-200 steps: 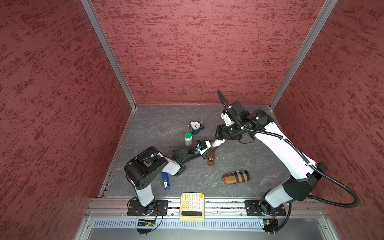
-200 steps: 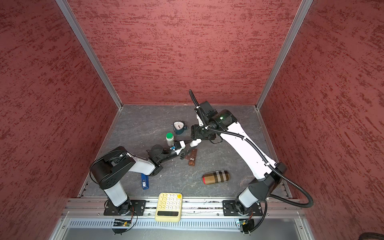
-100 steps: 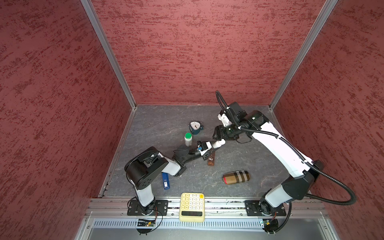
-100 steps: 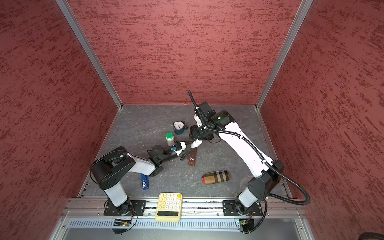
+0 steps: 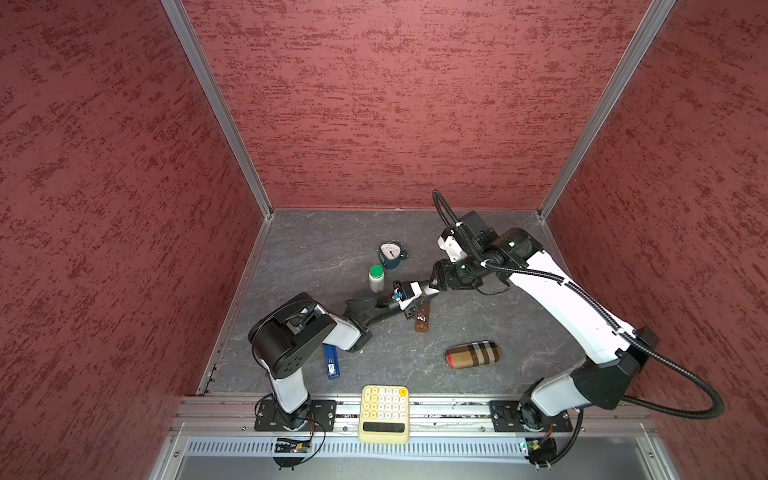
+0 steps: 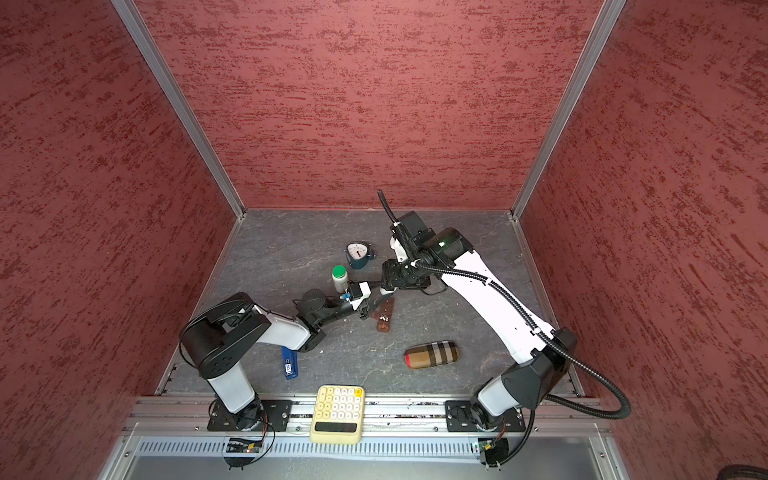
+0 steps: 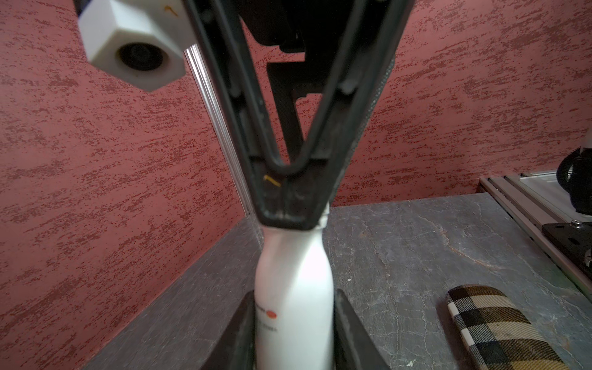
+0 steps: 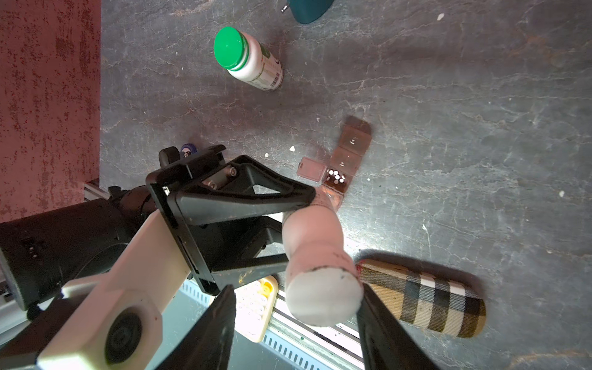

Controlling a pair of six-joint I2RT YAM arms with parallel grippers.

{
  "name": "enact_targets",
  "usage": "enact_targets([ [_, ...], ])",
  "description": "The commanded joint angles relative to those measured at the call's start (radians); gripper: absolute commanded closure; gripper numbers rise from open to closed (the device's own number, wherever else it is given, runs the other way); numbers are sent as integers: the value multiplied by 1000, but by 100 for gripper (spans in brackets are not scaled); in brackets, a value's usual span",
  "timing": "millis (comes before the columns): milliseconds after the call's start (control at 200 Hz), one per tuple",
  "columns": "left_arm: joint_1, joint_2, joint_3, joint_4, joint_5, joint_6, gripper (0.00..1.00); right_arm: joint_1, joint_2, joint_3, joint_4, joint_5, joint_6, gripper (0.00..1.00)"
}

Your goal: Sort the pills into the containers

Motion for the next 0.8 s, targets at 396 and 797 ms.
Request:
enact_targets([
  [396,-5,-24,-5,5,-6,-18,100,-7,93,189,-57,135,-44,29],
  [797,4,-22,1,5,-1,-21,100,-7,81,131,-20,5,-81,35],
])
